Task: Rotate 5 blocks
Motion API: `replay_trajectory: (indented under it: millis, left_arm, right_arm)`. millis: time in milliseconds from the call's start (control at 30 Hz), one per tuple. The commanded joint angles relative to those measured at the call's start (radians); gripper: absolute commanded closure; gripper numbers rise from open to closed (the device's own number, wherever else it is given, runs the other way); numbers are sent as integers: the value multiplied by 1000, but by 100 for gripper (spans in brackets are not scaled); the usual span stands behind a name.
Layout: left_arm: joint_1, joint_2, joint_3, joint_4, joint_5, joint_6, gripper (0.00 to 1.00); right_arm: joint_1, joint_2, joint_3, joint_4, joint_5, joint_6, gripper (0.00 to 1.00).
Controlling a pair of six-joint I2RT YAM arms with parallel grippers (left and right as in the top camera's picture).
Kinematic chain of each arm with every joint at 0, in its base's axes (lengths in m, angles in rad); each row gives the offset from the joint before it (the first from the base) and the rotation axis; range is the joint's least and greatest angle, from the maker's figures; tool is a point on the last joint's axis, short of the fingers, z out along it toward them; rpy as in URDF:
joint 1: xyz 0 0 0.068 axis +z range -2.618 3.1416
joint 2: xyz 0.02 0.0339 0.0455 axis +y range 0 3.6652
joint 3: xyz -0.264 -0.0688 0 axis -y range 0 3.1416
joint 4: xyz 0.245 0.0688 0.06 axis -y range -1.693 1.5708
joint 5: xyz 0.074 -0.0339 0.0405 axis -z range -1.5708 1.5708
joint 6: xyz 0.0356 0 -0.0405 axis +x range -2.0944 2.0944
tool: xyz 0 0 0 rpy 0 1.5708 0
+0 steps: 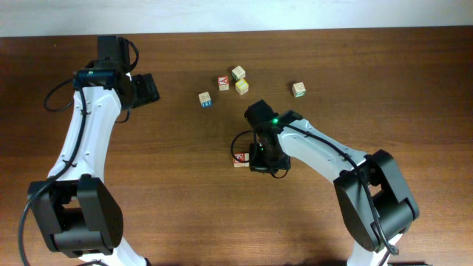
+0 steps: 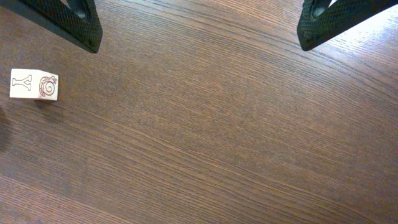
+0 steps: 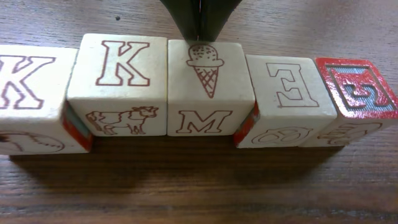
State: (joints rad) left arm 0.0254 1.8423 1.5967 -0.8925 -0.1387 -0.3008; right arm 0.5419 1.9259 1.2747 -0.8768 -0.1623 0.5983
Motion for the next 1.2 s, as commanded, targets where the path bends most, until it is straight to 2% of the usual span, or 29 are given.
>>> replay_trajectory:
  millis: [0, 1167]
  left_arm:
    - [-1, 11, 9, 2, 4, -13, 1]
    - [-1, 11, 9, 0, 4, -13, 1]
  right_arm:
    - [-14, 12, -7, -2, -18, 5, 96]
    - [-39, 12, -6, 3, -55, -15, 96]
